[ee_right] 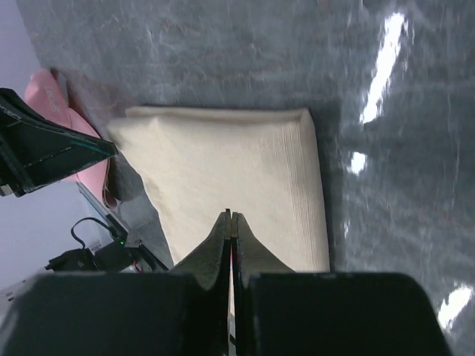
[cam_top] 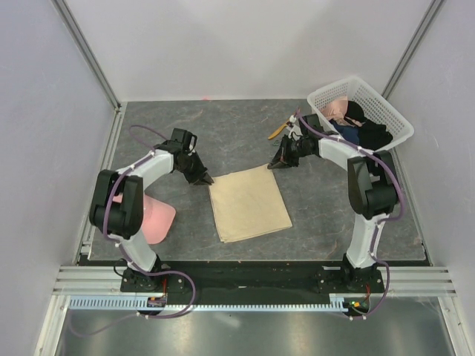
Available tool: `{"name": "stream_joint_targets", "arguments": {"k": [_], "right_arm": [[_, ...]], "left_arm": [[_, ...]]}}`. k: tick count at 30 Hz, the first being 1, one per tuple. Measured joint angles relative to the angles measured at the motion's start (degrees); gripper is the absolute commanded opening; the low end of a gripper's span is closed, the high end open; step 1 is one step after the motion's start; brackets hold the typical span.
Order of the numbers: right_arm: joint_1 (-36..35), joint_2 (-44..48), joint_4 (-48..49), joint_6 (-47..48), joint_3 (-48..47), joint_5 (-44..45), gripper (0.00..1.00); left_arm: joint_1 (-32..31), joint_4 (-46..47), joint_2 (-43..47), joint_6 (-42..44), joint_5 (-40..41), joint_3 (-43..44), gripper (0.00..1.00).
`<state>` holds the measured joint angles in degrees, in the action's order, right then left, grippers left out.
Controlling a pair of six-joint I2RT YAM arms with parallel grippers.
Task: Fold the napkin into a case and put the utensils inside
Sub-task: Smooth out the square-folded napkin at the center of the board.
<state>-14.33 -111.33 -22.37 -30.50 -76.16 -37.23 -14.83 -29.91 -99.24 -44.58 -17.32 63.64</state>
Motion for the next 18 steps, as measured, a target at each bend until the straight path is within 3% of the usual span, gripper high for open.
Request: {"name": "stream_joint_targets", "arguments": {"k": [18], "right_arm": [[0.76, -14.6, 6.47, -4.11, -5.77, -3.45, 0.0]], "left_arm": [[2.58, 0.02, -10.67, 3.45, -1.46, 5.73, 0.17]]}}
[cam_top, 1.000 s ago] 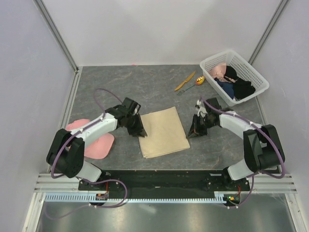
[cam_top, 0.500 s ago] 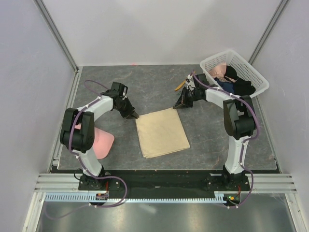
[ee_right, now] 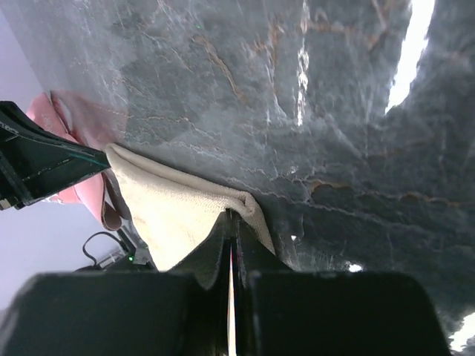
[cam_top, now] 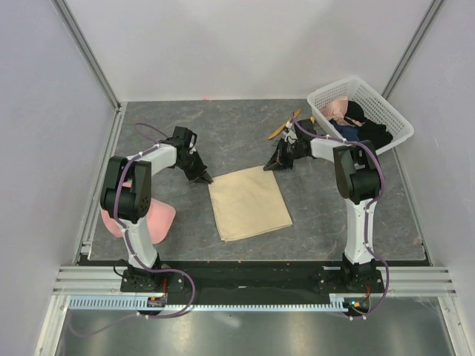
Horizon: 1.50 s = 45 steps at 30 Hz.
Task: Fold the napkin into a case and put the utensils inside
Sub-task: Smooth out the square-folded napkin at the center of the board, then rotate the square-folded napkin at the center of the board.
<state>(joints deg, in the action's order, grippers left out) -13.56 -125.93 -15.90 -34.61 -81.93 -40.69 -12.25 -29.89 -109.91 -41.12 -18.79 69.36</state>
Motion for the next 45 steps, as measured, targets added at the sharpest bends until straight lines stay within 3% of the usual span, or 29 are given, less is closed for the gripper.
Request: {"name": "stream_joint_targets", "arguments": {"k": [4, 7, 11, 15, 19, 22, 25, 29, 36, 45], "right_arm": [[0.17, -0.83, -2.25, 3.43, -2.97, 0.98, 0.06], [0.17, -0.76, -6.62, 6.88, -5.99, 4.57, 0.24], [0.17, 2.05, -12.59, 9.49, -7.54, 9.42, 0.35], [-0.37, 11.96, -18.34, 11.58, -5.01, 13.22, 0.37], [-3.52, 26.84, -19.32, 11.04, 4.66, 14.38, 0.31], [-8.76, 34.99, -18.21, 8.68, 12.85, 15.41, 0.15], [-13.75, 38.51, -15.89, 5.31, 20.61, 16.44, 0.0], [-15.13, 37.62, -14.38, 2.4, 24.85, 19.76, 0.0], [-17.16, 34.25, -9.2, -0.31, 26.64, 24.98, 0.0], [-17.73, 32.79, -5.84, -1.81, 33.11, 29.11, 0.0]], "left_arm": [[0.0, 0.09, -0.11, 1.44, 0.22, 0.37, 0.17], [0.0, 0.31, 0.63, 2.27, 0.44, -0.26, 0.18], [-0.11, 0.07, 5.33, 3.08, 1.73, -4.7, 0.22], [-0.46, -2.71, 14.67, 3.08, 2.27, -10.29, 0.27], [-1.03, -4.26, 23.56, 2.99, 2.19, -11.26, 0.26], [-1.79, -4.33, 26.18, 2.75, 2.14, -9.77, 0.18], [-3.3, -4.24, 23.19, 2.73, 2.1, -6.14, 0.1], [-5.66, -3.67, 14.97, 3.08, 2.27, -0.94, 0.02], [-9.68, -3.93, 2.67, 6.38, 7.52, 4.2, 0.02], [-11.43, -3.96, -0.39, 7.56, 13.22, 3.65, 0.02]]}}
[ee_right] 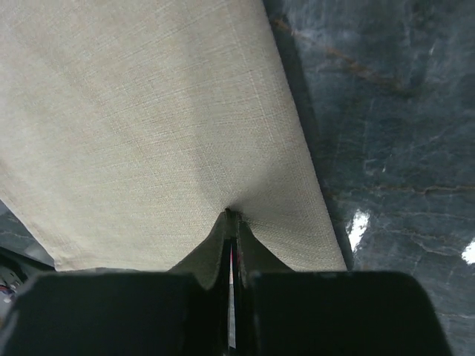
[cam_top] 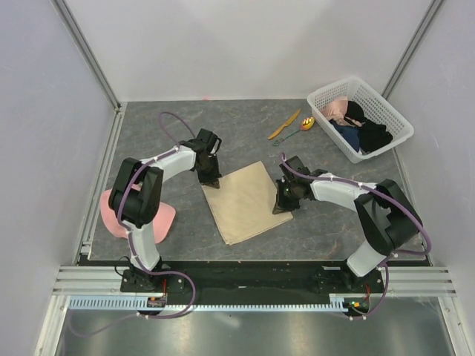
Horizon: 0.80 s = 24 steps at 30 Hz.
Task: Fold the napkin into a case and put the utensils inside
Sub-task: Rotate the square-folded napkin at the center of the board.
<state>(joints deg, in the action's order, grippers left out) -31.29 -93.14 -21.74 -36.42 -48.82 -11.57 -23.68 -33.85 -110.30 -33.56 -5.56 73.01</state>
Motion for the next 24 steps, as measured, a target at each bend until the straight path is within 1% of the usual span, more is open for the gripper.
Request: {"name": "stream_joint_targets", "arguments": {"k": [4, 8, 10, 13, 16, 17, 18, 20, 21, 22, 24], "right_arm": [[1.95, -2.14, -0.09, 2.6, -2.54, 0.04, 0.0], [5.79, -5.7, -0.59, 7.74, -7.54, 1.88, 0.0], [7.08, -8.94, -2.01, 11.08, -12.22, 3.54, 0.0], [7.56, -14.95, -3.85, 13.99, -20.65, 4.79, 0.0], [7.06, -19.39, -5.81, 14.62, -27.85, 4.92, 0.0], [6.97, -19.85, -6.64, 14.64, -29.29, 4.85, 0.05], [6.75, -19.93, -9.07, 14.64, -31.91, 4.83, 0.15], [6.64, -18.91, -11.63, 14.67, -33.97, 5.01, 0.26], [6.67, -17.53, -12.74, 14.67, -34.05, 5.05, 0.34], [6.82, -15.69, -14.05, 14.47, -33.51, 4.92, 0.37], [7.56, -10.08, -15.41, 13.75, -29.9, 4.11, 0.39]], "left_arm": [[-0.52, 1.68, 3.89, -1.4, 0.74, -5.42, 0.02], [-2.34, 2.47, 9.46, -5.6, 0.35, -12.68, 0.02], [-5.14, 2.36, 12.55, -9.05, -0.46, -16.63, 0.02], [-10.99, 2.6, 16.13, -15.17, -2.69, -21.2, 0.02], [-17.75, 2.25, 17.38, -21.22, -5.27, -22.86, 0.02], [-19.47, 2.36, 17.62, -22.69, -6.03, -22.84, 0.02], [-21.18, 2.38, 18.56, -24.48, -7.17, -22.8, 0.02], [-21.73, 1.25, 20.24, -25.46, -7.43, -22.08, 0.02], [-21.7, 0.57, 20.96, -25.59, -7.32, -21.35, 0.02], [-21.64, -0.04, 21.88, -25.59, -7.02, -20.26, 0.02], [-21.35, -0.52, 23.54, -25.49, -6.73, -17.81, 0.02]]}}
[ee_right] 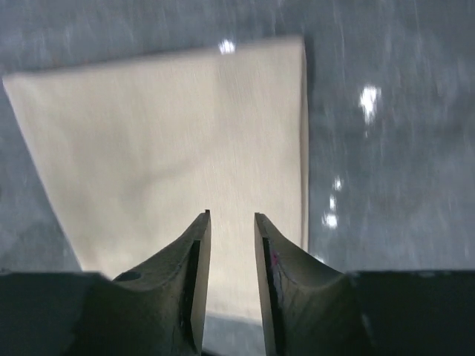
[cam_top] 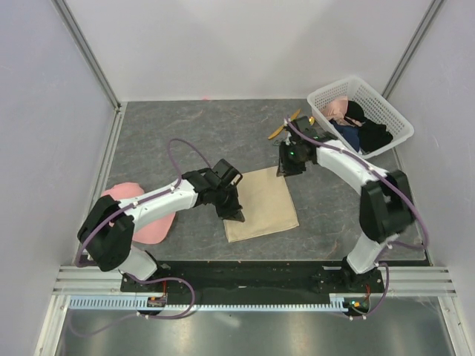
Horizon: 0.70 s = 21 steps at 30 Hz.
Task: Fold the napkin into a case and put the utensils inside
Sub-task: Rotate the square-folded napkin at the center of the board, then pick up the top corner of the square-folded napkin from the center of the board.
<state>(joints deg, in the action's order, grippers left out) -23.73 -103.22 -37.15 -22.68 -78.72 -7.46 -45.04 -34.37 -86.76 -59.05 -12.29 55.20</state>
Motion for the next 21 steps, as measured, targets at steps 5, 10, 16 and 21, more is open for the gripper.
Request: {"name": "stream_joint_targets", "arguments": {"k": [5, 10, 16, 21], "right_arm": [[1.9, 16.74, -2.62, -2.51, 15.21, -4.07, 0.4], [1.73, 21.73, -2.34, -5.55, 27.39, -7.63, 0.38], [2.25, 21.57, -1.25, -7.8, 33.92, -9.22, 0.36], [2.36, 21.33, 0.24, -8.0, 34.14, -9.2, 0.33]], "left_arm": [[0.68, -0.04, 0.48, 1.7, 0.13, 2.03, 0.02], [2.19, -0.24, -1.44, 4.09, 0.13, 1.62, 0.02], [3.72, -0.22, -2.01, 6.16, 0.09, 1.4, 0.03], [3.78, -0.17, -2.03, 7.15, -0.13, 1.4, 0.03]]}}
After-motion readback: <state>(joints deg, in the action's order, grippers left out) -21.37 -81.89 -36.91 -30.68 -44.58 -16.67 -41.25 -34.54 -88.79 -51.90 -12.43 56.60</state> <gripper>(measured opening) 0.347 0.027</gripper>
